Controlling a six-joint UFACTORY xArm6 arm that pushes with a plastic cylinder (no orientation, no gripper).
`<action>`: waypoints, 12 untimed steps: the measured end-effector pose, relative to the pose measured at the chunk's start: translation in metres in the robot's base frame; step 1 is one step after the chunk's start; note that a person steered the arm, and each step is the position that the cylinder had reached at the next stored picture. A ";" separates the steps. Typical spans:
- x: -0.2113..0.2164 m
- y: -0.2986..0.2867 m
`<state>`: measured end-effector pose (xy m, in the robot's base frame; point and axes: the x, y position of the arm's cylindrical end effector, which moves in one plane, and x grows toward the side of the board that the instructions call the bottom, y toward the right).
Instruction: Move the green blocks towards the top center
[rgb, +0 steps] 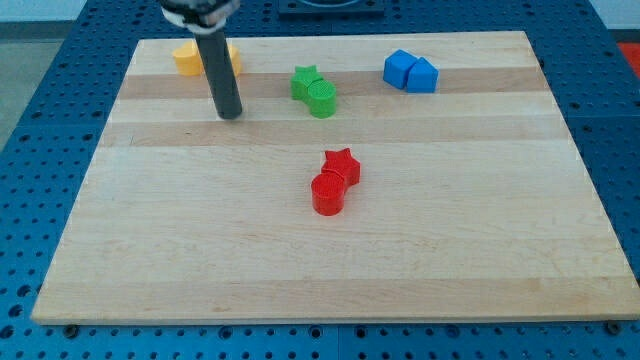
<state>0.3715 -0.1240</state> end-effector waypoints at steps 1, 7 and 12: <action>0.028 0.056; -0.024 0.132; -0.035 0.088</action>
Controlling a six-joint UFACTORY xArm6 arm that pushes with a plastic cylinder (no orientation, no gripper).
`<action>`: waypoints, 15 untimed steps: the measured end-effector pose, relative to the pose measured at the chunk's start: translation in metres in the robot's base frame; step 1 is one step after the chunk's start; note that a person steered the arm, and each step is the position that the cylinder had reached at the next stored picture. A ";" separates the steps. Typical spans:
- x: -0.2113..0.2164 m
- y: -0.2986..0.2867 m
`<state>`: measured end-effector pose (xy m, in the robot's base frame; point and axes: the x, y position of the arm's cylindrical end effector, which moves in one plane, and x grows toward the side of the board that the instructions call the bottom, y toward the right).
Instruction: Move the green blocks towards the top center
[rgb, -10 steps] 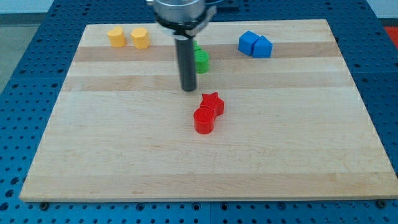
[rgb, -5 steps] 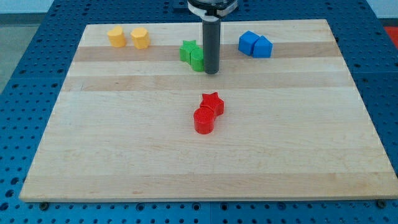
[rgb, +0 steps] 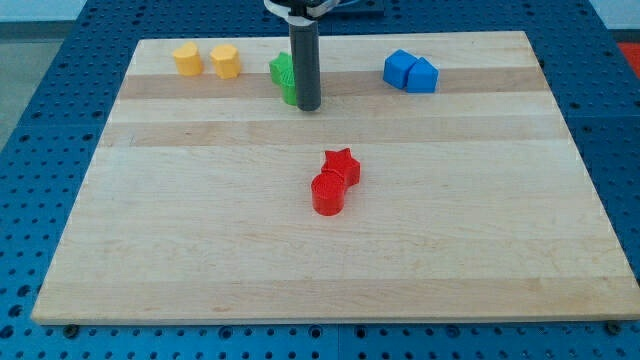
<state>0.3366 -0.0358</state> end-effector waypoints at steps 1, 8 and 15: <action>-0.002 -0.006; -0.015 -0.080; -0.050 0.002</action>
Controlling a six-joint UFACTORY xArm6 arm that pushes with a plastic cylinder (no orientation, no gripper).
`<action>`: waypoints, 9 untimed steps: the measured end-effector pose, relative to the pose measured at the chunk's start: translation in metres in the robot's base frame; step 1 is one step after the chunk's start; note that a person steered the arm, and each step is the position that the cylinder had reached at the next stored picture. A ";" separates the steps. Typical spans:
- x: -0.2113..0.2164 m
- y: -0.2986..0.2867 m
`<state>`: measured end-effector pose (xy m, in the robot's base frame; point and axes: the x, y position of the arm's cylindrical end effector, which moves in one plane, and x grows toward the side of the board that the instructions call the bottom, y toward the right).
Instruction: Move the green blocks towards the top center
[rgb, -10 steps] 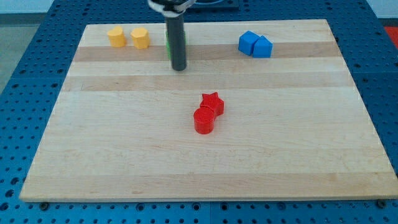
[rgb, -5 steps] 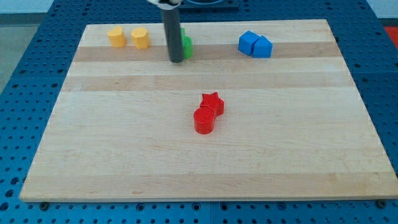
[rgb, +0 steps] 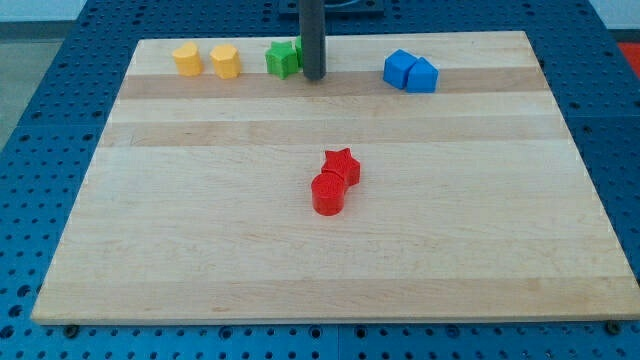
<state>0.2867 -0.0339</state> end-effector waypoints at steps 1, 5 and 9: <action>0.028 -0.029; -0.009 -0.076; -0.040 -0.056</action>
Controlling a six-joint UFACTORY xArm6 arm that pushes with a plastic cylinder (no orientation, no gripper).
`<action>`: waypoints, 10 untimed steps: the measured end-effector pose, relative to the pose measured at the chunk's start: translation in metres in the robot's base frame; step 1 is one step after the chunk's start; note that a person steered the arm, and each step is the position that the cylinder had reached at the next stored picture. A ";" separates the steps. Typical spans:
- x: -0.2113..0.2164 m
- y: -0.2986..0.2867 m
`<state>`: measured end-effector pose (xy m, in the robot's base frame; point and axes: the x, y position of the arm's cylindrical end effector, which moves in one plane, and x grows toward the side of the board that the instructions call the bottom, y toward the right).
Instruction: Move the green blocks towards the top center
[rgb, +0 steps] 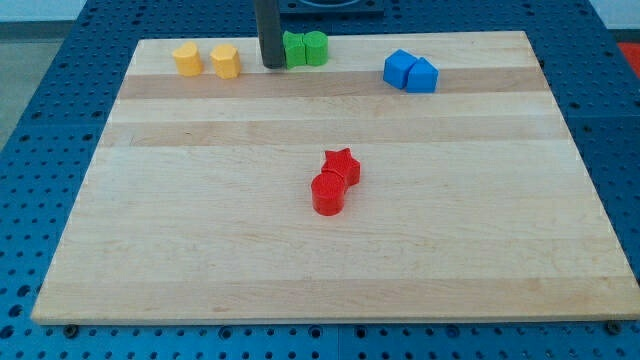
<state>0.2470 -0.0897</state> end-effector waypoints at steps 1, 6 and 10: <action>0.000 -0.029; -0.015 -0.012; -0.015 0.018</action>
